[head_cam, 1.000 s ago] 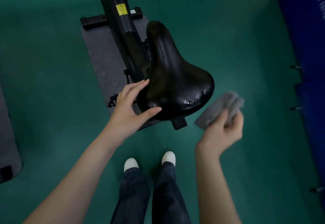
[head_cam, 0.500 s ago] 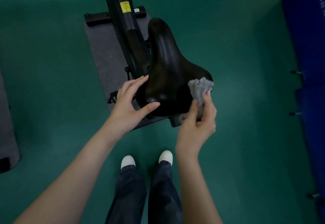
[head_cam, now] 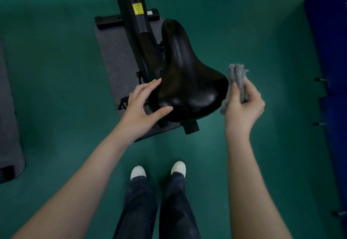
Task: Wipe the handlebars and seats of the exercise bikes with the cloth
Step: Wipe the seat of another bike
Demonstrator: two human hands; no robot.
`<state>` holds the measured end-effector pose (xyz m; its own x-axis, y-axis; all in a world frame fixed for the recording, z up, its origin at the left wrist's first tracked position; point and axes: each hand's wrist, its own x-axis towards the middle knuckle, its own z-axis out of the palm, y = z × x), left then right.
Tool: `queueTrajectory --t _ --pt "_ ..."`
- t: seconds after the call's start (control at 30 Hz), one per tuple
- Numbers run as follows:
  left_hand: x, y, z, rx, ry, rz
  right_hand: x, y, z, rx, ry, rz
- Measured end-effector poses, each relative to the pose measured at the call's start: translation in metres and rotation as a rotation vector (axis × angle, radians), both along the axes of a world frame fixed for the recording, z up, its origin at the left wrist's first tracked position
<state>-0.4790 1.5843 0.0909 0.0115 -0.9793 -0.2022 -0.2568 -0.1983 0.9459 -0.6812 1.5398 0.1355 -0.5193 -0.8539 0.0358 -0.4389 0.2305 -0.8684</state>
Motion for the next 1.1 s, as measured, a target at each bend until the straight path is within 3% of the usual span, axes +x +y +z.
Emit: queueTrajectory --t 0.13,0.27,0.5,0.67,0.87,0.97,1.1 --pt "0.000 0.000 -0.003 -0.004 -0.010 0.004 -0.005 -0.007 -0.008 0.046 0.069 0.045" --pt "-0.001 0.001 -0.005 -0.017 0.009 0.017 0.029 0.033 -0.006 -0.077 0.080 0.060" --pt "-0.001 0.000 -0.004 -0.033 0.025 0.028 0.064 0.059 0.000 -0.098 -0.202 0.123" --pt "0.000 0.002 -0.005 -0.006 0.047 0.021 0.031 0.022 0.002 -0.104 -0.079 0.075" --pt "-0.001 0.000 0.004 0.072 0.149 0.057 0.072 0.068 -0.016 -0.294 0.058 0.182" --pt "0.001 -0.001 0.010 0.106 0.245 0.108 0.093 0.085 -0.024 -0.339 0.065 0.221" --pt "0.009 0.005 0.012 0.121 0.234 0.118 0.110 0.090 -0.030 -0.328 -0.007 0.177"
